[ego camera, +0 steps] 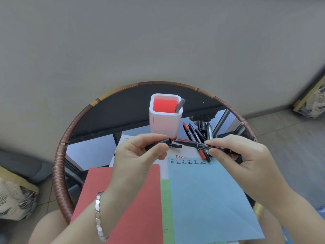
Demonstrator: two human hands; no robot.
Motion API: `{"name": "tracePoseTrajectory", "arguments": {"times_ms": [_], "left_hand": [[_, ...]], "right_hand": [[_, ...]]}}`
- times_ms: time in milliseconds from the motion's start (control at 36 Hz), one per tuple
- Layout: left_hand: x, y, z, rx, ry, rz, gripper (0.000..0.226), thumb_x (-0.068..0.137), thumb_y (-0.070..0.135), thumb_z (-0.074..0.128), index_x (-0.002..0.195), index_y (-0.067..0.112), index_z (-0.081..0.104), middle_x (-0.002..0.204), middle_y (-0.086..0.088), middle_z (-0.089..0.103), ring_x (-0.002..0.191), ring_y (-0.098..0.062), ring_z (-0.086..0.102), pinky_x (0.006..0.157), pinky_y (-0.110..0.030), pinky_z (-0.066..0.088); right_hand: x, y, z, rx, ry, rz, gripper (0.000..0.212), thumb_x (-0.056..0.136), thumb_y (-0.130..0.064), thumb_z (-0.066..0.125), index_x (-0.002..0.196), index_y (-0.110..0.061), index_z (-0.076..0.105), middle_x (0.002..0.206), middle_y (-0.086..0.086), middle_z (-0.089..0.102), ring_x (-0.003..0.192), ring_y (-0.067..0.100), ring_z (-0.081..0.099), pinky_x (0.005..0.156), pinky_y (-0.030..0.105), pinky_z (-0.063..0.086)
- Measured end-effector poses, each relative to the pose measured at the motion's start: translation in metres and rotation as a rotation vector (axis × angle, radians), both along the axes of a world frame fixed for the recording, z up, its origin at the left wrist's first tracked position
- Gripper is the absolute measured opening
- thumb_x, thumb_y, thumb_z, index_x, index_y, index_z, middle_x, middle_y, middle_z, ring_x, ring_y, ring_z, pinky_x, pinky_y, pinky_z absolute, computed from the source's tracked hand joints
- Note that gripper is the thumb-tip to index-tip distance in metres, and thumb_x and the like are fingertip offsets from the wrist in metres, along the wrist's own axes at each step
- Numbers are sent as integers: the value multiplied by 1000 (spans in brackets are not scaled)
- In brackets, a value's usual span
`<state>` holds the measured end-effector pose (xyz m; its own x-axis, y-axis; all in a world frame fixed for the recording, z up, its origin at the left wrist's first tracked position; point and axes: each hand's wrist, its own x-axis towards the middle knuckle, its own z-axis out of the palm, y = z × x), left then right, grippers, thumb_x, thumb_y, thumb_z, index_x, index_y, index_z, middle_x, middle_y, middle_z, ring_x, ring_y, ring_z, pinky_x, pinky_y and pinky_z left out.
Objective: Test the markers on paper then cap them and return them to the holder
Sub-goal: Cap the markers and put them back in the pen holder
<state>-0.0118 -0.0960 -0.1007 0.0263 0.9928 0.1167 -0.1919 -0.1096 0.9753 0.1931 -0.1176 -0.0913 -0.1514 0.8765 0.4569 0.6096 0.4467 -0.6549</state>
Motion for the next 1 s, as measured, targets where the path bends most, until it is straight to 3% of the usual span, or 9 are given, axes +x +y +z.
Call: {"name": "tracePoseTrajectory", "arguments": {"times_ms": [167,250,361,472,583,722,833,917,1000], "left_hand": [[0,-1,-1,19,-5,-13,14,55,19,67,68,21,72,54,6,66,50,-5,59,54,-14,49],[0,-1,-2,42,20,-42,13,56,17,68,67,20,72,56,6,67,50,-4,59,54,-12,48],[1,-4,-4,205,157,-84,16,57,20,72,71,27,74,71,10,70,67,-2,64,64,-13,50],[4,-7,-9,404,328,-42,21,61,22,75,82,23,70,76,-1,66,70,-4,61,66,-12,46],[7,-12,-8,487,272,28,31,57,22,80,85,18,68,69,-1,66,68,-4,59,64,-13,46],[8,-17,-4,593,293,-21,22,67,26,73,84,16,66,76,3,62,67,-6,60,63,-16,49],[8,-12,-1,708,385,-27,17,72,21,70,86,12,64,78,4,61,72,-1,59,67,-13,48],[10,-4,-2,747,456,-17,14,72,18,71,82,8,67,75,7,62,71,0,58,67,-11,47],[15,1,-1,549,324,-21,10,70,19,73,78,19,66,72,7,66,64,-3,63,63,-15,49]], "right_hand": [[1,-1,3,2,-23,4,17,78,-21,62,91,-31,67,70,-3,65,66,16,55,62,17,41],[2,-2,3,-15,-55,-1,16,79,-22,61,91,-24,71,71,-3,65,67,17,57,63,20,43],[0,-3,2,13,-136,24,17,79,-21,62,92,-18,73,74,-7,64,67,14,56,64,21,44],[-7,-5,3,114,-208,66,19,83,-24,61,90,-13,73,77,-12,59,68,0,49,63,15,43],[-13,-8,6,181,-170,80,25,83,-27,56,89,-10,74,81,-17,59,72,-7,50,69,5,39],[-14,-12,10,166,-95,145,22,82,-22,59,85,-5,73,74,-21,52,64,-14,45,62,1,32],[-13,-8,17,18,41,202,10,72,-6,69,78,-11,75,62,-32,53,56,-12,51,56,-3,33],[-9,4,16,-240,227,233,24,73,-4,72,74,-28,75,53,-19,63,48,-2,53,50,5,38],[-11,14,11,-357,346,189,32,75,4,66,69,-26,76,49,-4,62,49,2,53,51,12,43]]}}
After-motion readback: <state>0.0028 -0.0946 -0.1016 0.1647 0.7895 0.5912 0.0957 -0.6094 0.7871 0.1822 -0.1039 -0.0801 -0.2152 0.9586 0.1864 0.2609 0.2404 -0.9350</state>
